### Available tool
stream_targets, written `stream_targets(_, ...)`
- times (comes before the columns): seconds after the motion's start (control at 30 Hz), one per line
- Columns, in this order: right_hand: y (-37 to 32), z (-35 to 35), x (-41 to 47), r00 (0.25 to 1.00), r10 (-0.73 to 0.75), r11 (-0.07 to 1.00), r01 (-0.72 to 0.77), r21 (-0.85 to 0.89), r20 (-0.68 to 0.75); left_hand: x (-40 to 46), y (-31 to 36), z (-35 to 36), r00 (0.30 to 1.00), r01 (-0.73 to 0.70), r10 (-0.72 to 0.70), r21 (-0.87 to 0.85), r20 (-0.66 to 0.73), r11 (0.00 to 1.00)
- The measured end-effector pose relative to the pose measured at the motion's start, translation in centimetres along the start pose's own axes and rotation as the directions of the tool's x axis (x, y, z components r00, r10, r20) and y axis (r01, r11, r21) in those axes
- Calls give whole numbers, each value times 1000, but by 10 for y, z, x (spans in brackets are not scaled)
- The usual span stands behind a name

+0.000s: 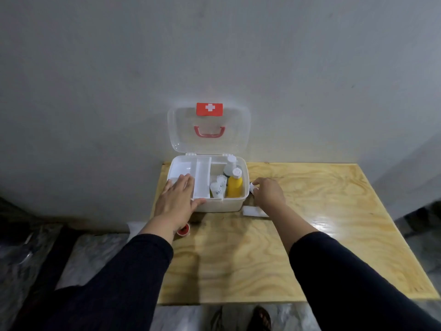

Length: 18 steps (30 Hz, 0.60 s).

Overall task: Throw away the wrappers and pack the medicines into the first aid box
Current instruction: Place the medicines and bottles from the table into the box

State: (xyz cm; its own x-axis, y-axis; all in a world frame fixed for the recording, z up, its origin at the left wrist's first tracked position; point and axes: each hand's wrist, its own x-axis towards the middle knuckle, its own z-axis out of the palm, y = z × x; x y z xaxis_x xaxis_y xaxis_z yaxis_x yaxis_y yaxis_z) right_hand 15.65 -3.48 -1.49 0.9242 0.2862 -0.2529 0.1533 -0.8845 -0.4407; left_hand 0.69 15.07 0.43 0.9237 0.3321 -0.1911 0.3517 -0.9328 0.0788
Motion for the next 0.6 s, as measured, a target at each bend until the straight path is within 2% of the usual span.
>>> stream_targets(0.17, 3, 10, 7, 999, -45, 996, 45, -74, -9, 0, 1, 2, 1000, 7, -7, 12, -6, 1000)
stream_targets(0.3, 13, 6, 3, 987, -139, 985, 146, -94, 82, 1, 1, 3, 1000, 8, -8, 47, 2, 999)
stream_targets(0.47, 25, -1, -16, 911, -363, 891, 401, -214, 197, -1, 1, 3, 1000, 5, -5, 37, -10, 999)
stream_targets(0.6, 34, 6, -26, 905, -365, 888, 409, -210, 216, -1, 0, 4, 1000, 0, 1, 50, -14, 999)
